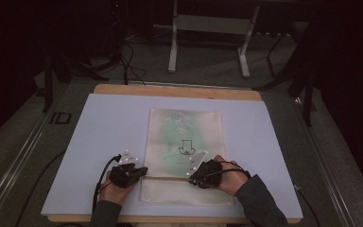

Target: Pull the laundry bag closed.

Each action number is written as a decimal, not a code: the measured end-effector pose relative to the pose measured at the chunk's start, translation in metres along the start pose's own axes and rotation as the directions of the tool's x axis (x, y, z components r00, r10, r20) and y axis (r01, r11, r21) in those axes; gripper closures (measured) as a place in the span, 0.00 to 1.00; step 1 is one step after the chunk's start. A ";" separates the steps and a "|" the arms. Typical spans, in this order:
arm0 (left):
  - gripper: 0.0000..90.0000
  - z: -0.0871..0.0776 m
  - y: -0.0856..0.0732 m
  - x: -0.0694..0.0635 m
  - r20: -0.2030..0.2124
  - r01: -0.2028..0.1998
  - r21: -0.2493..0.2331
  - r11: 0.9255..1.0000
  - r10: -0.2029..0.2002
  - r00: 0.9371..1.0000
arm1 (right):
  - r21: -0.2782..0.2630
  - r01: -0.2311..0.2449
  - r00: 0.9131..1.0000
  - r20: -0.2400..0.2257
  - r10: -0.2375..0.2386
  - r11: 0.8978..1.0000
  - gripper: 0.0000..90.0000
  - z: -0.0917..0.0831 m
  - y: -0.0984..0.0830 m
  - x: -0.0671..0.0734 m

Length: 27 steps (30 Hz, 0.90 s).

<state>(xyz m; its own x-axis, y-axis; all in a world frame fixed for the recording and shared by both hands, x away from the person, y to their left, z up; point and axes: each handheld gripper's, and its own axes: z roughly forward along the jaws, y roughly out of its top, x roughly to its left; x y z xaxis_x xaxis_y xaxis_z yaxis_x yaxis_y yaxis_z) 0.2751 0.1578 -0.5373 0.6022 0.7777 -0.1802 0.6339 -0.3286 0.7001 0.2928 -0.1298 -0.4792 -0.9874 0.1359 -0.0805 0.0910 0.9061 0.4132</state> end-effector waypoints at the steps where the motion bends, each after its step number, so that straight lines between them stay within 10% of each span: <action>1: 0.99 0.000 0.000 0.000 0.000 0.000 0.000 1.000 0.000 1.000 | 0.003 0.002 1.000 0.004 -0.002 1.000 0.92 0.000 -0.001 0.000; 27: 0.99 0.000 0.000 -0.001 -0.004 0.000 -0.001 1.000 0.000 1.000 | -0.008 -0.027 1.000 0.007 0.027 1.000 0.92 -0.007 -0.017 -0.003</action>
<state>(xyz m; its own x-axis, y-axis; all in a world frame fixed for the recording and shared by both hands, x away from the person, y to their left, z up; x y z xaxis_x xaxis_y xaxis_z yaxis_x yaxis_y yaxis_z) 0.2748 0.1573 -0.5373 0.6006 0.7797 -0.1773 0.6333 -0.3284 0.7008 0.2928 -0.1484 -0.4793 -0.9837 0.1632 -0.0757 0.1166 0.8990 0.4221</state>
